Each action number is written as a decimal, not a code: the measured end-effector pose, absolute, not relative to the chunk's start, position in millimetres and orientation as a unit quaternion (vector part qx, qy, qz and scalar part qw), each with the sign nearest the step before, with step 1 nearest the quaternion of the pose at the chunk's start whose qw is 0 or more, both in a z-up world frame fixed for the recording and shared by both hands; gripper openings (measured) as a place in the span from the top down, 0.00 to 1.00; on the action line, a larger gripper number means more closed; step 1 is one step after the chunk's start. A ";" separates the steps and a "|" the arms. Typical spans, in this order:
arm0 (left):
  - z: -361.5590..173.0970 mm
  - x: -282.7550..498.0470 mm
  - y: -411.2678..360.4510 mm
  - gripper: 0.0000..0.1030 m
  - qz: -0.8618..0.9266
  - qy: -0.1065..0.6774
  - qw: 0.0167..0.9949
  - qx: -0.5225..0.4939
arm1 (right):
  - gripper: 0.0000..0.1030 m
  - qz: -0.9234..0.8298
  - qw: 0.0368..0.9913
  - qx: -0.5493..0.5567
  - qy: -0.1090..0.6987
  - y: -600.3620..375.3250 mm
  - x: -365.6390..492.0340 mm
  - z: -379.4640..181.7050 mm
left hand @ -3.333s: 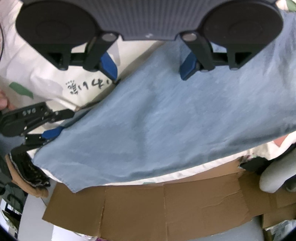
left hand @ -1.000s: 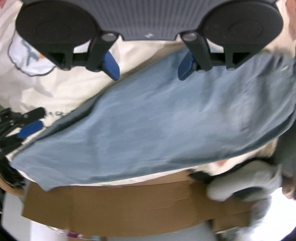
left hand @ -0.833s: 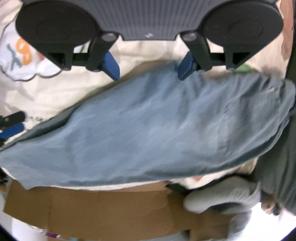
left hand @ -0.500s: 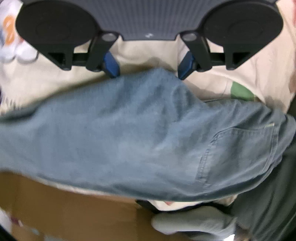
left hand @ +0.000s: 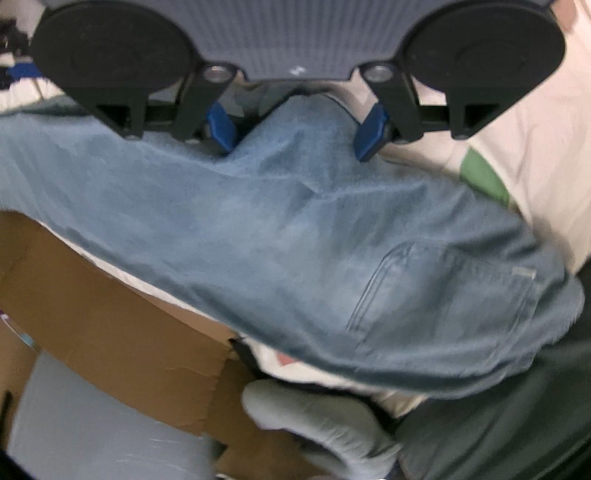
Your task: Fold clothes
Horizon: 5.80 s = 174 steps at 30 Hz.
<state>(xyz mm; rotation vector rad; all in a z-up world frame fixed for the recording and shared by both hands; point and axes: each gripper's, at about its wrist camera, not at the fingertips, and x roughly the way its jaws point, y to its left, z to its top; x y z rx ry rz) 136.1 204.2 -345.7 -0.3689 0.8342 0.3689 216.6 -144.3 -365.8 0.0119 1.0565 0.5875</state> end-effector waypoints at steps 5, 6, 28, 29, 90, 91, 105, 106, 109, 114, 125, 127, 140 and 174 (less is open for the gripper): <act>-356.7 130.9 204.0 0.30 0.183 0.406 0.876 -0.184 | 0.51 0.275 0.822 0.007 0.499 -147.0 217.1 -367.9; -357.1 127.6 203.9 0.30 0.185 0.409 0.875 -0.180 | 0.51 0.275 0.822 0.007 0.499 -147.8 217.5 -367.6; -326.9 107.6 225.1 0.86 0.175 0.429 0.873 -0.150 | 0.51 0.263 0.833 0.022 0.487 -163.8 220.1 -365.9; -328.2 108.4 223.1 0.86 0.175 0.433 0.873 -0.143 | 0.51 0.260 0.834 0.023 0.486 -166.0 221.1 -365.4; -338.8 112.5 213.8 0.52 0.143 0.435 0.877 -0.148 | 0.63 0.021 0.894 -0.039 0.445 -282.0 241.5 -364.0; -338.6 112.1 214.2 0.52 0.144 0.431 0.877 -0.155 | 0.63 0.015 0.894 -0.030 0.446 -288.4 242.0 -364.2; -340.0 111.3 217.6 0.52 0.148 0.434 0.870 -0.180 | 0.63 -0.089 0.905 0.107 0.402 -369.9 225.8 -341.2; -339.8 110.7 218.2 0.52 0.150 0.433 0.869 -0.186 | 0.62 -0.094 0.905 0.126 0.396 -372.2 223.1 -339.5; -337.4 111.3 220.3 0.52 0.153 0.428 0.867 -0.205 | 0.61 -0.107 0.898 0.183 0.386 -379.4 217.1 -340.4; -334.9 112.6 221.0 0.52 0.156 0.422 0.866 -0.218 | 0.61 -0.141 0.877 0.246 0.388 -388.8 210.8 -354.6; -339.4 116.7 216.9 0.52 0.143 0.433 0.866 -0.204 | 0.60 -0.189 0.779 0.486 0.350 -408.4 195.1 -406.3; -339.5 116.4 216.8 0.52 0.142 0.434 0.866 -0.202 | 0.60 -0.186 0.770 0.507 0.338 -409.6 194.5 -412.6; -343.6 105.2 223.2 0.51 0.148 0.440 0.859 -0.216 | 0.87 -0.217 0.757 0.536 0.304 -419.4 185.7 -398.6; -381.1 105.8 264.6 0.47 0.125 0.384 0.825 -0.395 | 0.55 -0.176 0.764 0.559 0.268 -416.6 202.9 -425.9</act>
